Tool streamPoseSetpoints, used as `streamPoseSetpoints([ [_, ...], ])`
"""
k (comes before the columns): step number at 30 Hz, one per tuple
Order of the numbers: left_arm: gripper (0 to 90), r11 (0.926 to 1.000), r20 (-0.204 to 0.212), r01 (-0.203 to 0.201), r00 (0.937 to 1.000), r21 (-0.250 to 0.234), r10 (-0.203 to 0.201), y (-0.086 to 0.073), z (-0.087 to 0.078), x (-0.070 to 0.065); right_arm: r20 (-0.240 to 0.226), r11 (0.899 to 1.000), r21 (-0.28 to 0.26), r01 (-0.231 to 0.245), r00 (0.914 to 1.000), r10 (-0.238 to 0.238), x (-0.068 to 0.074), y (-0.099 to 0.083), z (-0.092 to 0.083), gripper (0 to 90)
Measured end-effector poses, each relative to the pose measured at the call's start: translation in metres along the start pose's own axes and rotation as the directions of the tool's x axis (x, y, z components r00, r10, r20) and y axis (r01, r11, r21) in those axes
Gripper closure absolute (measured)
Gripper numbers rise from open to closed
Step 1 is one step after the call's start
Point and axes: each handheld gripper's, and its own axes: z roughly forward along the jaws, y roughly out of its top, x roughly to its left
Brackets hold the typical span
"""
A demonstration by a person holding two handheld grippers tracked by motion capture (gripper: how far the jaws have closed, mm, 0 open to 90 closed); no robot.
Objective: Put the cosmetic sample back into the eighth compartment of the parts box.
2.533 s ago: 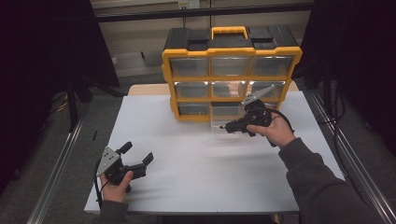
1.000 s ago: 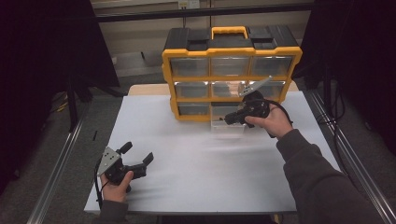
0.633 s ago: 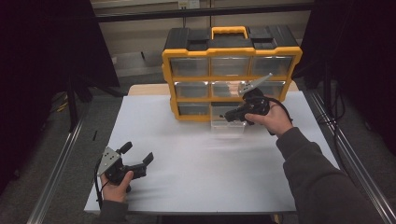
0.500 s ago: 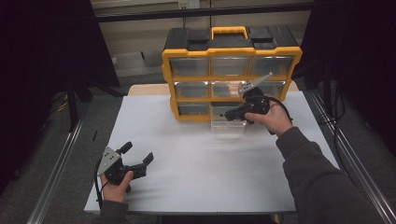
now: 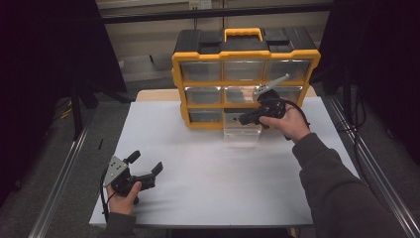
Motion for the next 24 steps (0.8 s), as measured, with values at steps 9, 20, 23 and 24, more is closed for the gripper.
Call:
streamPoseSetpoints([
  [9,2.3,1.0000,0.003,0.007,1.0000,-0.001,-0.007,0.000,0.000,-0.001,0.010,1.000,0.002,0.001,0.9999,-0.001,-0.003,0.002,0.001,81.4],
  [20,2.3,1.0000,0.000,0.001,1.0000,-0.001,-0.001,0.000,0.000,0.000,0.033,1.000,-0.007,-0.011,0.9994,0.012,-0.012,0.001,0.000,81.4],
  [23,2.3,0.9999,-0.001,-0.009,1.0000,0.007,0.010,0.000,0.000,0.001,0.034,1.000,-0.011,-0.013,0.9993,0.013,-0.015,0.002,0.000,81.3],
  [24,2.3,0.9999,-0.001,-0.010,1.0000,0.008,0.010,0.000,0.000,0.001,0.035,1.000,-0.014,-0.014,0.9993,0.014,-0.015,0.002,0.000,81.3],
])
